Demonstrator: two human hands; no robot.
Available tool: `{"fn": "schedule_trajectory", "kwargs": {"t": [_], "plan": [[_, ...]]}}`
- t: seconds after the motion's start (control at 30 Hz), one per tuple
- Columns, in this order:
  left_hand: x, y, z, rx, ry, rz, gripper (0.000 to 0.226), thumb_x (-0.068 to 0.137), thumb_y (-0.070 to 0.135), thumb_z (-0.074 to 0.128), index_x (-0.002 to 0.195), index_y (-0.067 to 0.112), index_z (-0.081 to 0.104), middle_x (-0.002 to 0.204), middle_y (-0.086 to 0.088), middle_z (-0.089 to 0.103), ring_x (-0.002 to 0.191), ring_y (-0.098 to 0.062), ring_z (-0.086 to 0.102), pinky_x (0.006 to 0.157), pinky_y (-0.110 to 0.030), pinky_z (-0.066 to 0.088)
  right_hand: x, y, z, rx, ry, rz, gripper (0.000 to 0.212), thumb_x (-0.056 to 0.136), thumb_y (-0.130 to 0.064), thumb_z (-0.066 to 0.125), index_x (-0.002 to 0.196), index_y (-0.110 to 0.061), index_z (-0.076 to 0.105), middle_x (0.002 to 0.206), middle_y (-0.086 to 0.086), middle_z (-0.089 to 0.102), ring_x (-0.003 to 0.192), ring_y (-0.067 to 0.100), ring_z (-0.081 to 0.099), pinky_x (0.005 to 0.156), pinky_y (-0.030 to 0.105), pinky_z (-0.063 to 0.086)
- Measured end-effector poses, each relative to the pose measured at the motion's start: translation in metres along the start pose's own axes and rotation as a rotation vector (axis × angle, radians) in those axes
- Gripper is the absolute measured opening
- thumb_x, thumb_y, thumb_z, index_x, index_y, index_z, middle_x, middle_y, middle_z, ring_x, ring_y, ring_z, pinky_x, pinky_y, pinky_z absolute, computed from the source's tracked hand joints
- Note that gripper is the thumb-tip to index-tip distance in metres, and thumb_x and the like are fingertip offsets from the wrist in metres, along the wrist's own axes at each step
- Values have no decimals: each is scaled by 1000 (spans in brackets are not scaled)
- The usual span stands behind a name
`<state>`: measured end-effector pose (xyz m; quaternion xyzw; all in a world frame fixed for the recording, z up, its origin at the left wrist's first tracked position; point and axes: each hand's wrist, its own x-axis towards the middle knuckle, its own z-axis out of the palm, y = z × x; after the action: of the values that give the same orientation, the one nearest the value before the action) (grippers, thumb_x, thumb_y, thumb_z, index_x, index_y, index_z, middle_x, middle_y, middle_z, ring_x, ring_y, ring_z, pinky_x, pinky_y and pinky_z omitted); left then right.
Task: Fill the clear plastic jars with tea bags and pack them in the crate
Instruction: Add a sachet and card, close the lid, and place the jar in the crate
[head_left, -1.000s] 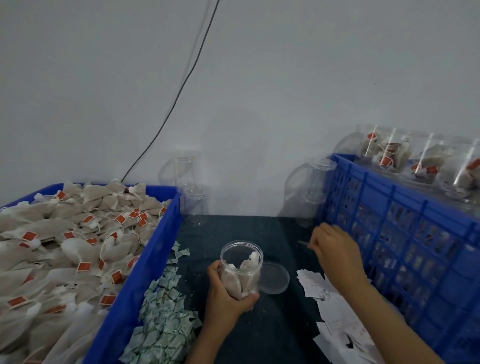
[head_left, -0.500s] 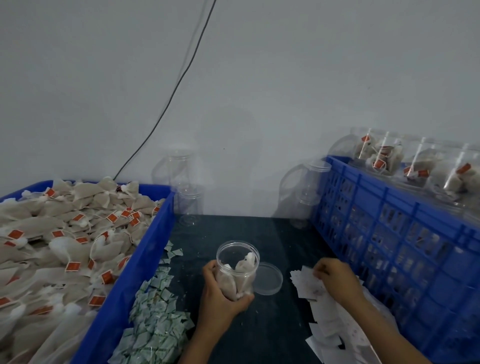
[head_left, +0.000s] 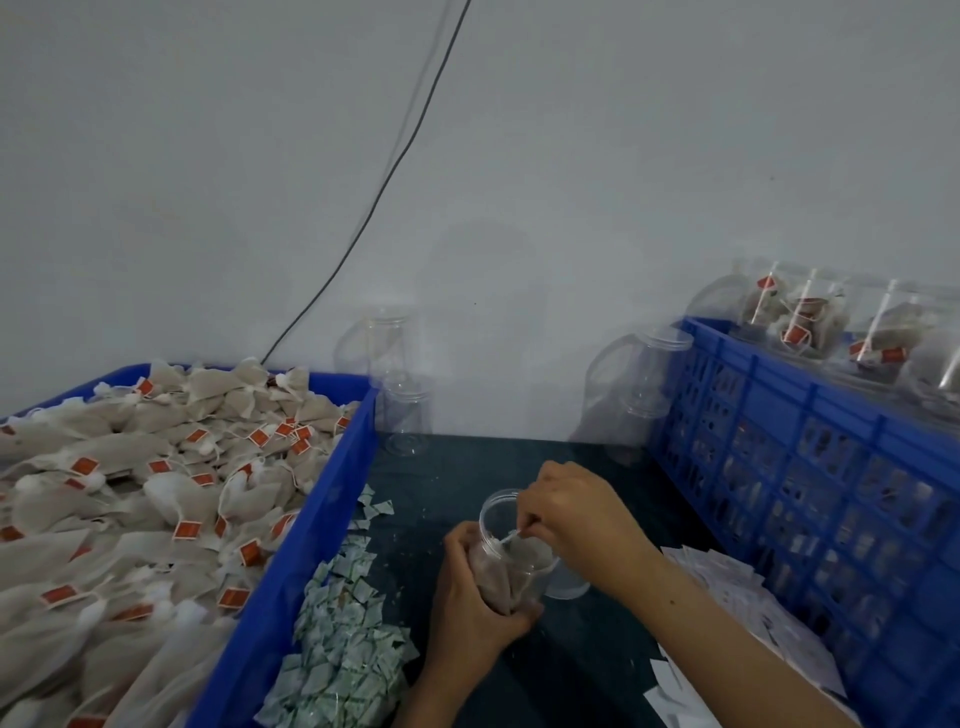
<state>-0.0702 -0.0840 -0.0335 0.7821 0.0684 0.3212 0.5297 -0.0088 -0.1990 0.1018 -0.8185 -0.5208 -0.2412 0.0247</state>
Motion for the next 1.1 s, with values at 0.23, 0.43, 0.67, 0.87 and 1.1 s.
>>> {"fn": "schedule_trajectory", "kwargs": {"t": [0.23, 0.43, 0.67, 0.87, 1.1], "plan": [[0, 1, 0, -27, 10, -24, 85, 51, 51, 85, 115, 53, 30, 116, 12, 56, 99, 0, 58, 70, -13, 49, 18, 2, 5, 49, -481, 43, 35, 95, -28, 43, 78, -12, 69, 63, -3, 56, 59, 14, 43, 57, 22, 32], [0, -2, 0, -9, 39, -18, 85, 49, 43, 85, 114, 54, 31, 115, 15, 55, 101, 1, 57, 75, -19, 50, 3, 25, 6, 743, 62, 252, 25, 98, -19, 50, 87, -18, 73, 83, -9, 71, 80, 8, 66, 77, 28, 52], [1, -5, -2, -48, 44, -25, 89, 47, 34, 88, 116, 48, 34, 123, 18, 50, 112, 0, 52, 87, -19, 46, -43, 38, 97, 945, 29, 819, 66, 84, -13, 71, 141, -15, 36, 140, 8, 43, 130, 23, 41, 106, 34, 36], [3, -4, -3, -61, 39, -6, 91, 46, 29, 92, 119, 44, 39, 123, 20, 54, 111, 8, 52, 86, -12, 44, -57, 27, 132, 732, -90, 809, 114, 63, -40, 84, 150, -19, 15, 153, 5, 29, 138, 22, 32, 113, 34, 29], [4, 0, -5, -49, 32, -6, 98, 48, 27, 93, 130, 39, 40, 132, 19, 51, 121, 1, 48, 99, -30, 46, -47, 28, 117, 788, 1, 736, 114, 58, -35, 86, 147, -28, 15, 145, 5, 34, 130, 19, 40, 108, 38, 36]]}}
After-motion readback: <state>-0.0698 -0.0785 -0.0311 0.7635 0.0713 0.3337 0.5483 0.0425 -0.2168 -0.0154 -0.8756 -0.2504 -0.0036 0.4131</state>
